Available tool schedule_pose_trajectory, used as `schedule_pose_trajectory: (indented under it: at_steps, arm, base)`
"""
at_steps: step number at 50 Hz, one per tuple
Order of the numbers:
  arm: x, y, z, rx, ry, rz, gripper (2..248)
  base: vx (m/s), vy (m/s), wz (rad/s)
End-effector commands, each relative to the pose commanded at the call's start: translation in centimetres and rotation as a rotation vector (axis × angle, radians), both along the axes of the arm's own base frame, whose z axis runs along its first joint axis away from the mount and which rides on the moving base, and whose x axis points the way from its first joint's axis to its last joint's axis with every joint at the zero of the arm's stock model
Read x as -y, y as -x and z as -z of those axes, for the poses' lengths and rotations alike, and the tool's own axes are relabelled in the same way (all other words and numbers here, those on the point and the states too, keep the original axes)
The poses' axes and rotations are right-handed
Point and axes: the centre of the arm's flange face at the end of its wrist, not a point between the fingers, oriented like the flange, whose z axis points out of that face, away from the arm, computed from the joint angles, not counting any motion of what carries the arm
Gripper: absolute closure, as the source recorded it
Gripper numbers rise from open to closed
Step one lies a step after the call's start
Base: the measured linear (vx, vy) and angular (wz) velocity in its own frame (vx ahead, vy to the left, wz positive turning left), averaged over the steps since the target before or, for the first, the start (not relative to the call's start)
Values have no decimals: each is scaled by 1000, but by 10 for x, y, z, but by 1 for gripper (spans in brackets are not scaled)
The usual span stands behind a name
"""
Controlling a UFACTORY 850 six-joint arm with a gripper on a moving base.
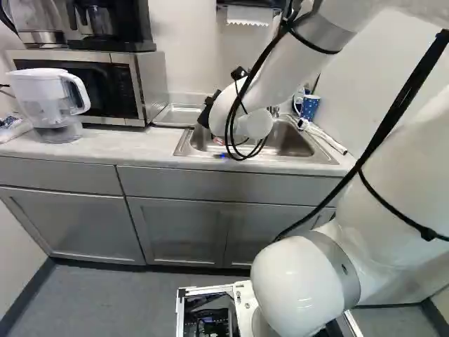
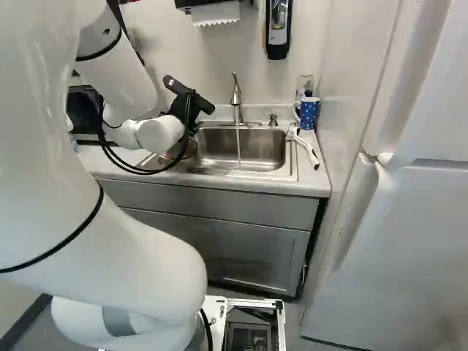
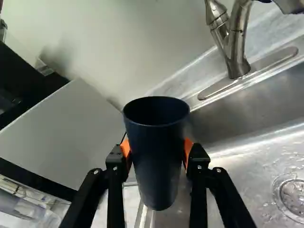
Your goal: Rinse the cup and place it in the tray
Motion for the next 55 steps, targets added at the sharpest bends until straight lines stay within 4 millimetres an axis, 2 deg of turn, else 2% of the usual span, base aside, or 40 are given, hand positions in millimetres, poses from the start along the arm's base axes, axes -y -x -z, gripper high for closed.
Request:
schedule_pose_trajectory:
  at_steps: [55]
  arm:
    - [0, 0, 0, 120, 556, -108, 126]
  base:
    - [0, 0, 0]
